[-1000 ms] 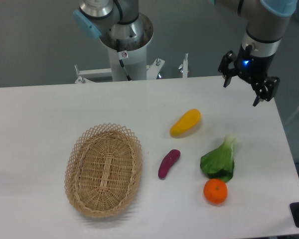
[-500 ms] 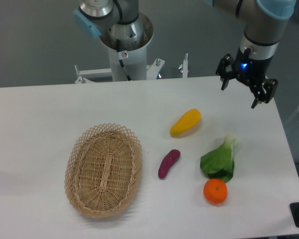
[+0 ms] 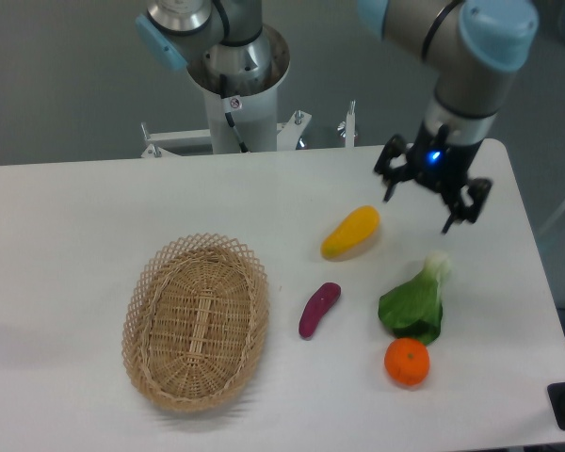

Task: Pick up the sweet potato from the table
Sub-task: 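Move the open gripper down toward the purple sweet potato, then lower the gripper around the sweet potato and close on it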

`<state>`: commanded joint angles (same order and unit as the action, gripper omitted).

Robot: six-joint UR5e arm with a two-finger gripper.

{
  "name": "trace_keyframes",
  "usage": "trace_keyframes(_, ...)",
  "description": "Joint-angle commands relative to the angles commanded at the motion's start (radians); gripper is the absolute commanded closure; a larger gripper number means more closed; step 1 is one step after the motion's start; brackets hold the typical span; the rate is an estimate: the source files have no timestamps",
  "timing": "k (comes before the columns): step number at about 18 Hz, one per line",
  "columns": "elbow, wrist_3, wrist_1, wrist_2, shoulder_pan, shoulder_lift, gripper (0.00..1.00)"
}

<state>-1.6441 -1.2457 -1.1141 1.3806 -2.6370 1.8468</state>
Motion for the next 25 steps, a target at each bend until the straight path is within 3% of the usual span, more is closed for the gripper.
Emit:
trace_keyframes(4, -0.13, 0.048, 0.172, 0.0, 0.041, 0.034, 0.0)
trace_keyframes(6, -0.158, 0.083, 0.233, 0.006, 0.069, 0.06, 0.0)
trace_keyframes(12, -0.18, 0.187, 0.247, 0.117, 0.141, 0.115, 0.0)
trace_keyframes(18, -0.21, 0.184, 0.358, 0.164, 0.157, 0.156, 0.0)
trace_keyframes(25, -0.21, 0.187, 0.37, 0.173, 0.173, 0.183, 0.0)
